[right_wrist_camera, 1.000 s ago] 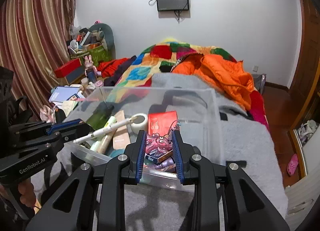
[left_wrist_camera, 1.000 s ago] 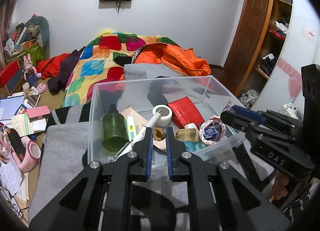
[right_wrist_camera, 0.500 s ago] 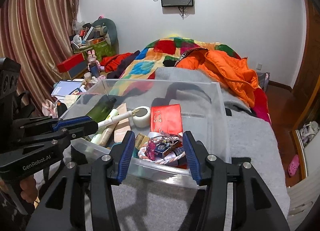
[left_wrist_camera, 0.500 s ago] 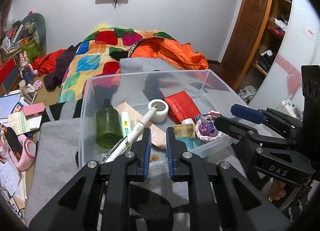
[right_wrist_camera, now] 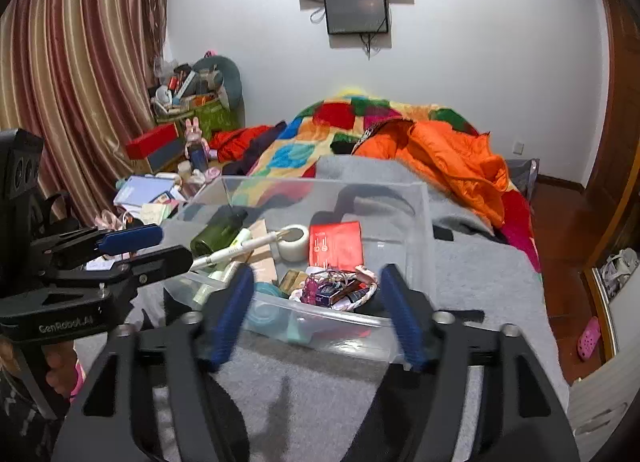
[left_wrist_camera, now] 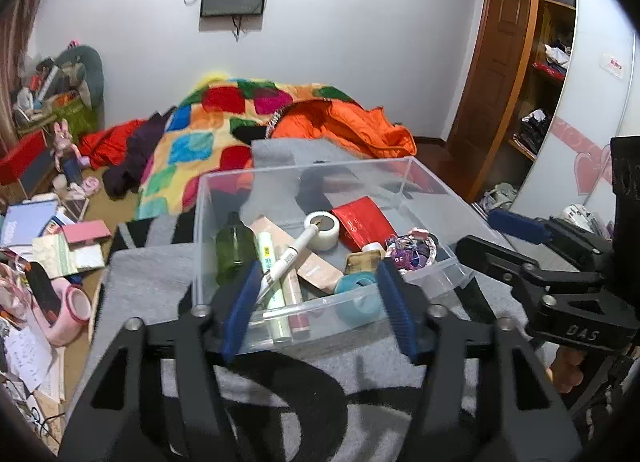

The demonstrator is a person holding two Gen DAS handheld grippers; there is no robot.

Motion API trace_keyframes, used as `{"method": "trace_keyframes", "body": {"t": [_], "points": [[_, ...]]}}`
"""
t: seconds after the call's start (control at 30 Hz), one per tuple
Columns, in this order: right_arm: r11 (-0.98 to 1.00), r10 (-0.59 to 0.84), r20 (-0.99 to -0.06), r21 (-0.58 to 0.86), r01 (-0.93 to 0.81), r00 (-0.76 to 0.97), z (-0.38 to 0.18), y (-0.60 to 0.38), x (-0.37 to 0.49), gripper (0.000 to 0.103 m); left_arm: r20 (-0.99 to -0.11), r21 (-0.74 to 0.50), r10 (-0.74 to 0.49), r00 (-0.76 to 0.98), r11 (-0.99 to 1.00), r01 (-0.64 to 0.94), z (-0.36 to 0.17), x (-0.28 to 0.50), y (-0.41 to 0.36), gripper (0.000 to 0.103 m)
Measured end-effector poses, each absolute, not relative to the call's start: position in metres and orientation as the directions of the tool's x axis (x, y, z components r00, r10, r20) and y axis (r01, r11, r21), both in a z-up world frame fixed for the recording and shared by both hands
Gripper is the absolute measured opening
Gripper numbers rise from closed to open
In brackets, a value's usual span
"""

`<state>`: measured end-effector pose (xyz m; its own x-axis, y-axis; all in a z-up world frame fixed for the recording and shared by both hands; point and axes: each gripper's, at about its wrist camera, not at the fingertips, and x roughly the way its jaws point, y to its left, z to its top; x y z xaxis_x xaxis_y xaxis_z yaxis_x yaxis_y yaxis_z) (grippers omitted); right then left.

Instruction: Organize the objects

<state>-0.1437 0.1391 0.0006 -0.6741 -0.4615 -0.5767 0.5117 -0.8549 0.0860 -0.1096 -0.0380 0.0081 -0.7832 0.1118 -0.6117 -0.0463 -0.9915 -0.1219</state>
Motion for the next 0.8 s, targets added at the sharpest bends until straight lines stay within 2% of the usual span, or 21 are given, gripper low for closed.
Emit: {"method": "trace_keyframes", "body": {"t": [0.23, 0.33, 0.8], "points": [[-0.869, -0.436, -0.541, 0.047, 0.492, -0.719, 0.006, 0.146, -0.125, 0.084, -0.592, -0.102, 0.091, -0.800, -0.994, -0.038, 0.013, -0.093, -0.036, 0.088], [-0.875, -0.425, -0.539, 0.039, 0.483, -0.727, 0.004, 0.147, -0.121, 0.087, -0.592, -0.110, 0.090, -0.801, -0.994, -0.030, 0.012, -0.088, -0.036, 0.090], [-0.873, -0.436, -0.550, 0.064, 0.484, -0.713, -0.004, 0.154, -0.108, 0.087, -0.601, -0.133, 0.108, -0.792, -0.991, -0.034, 0.001, -0.068, -0.030, 0.090]]}}
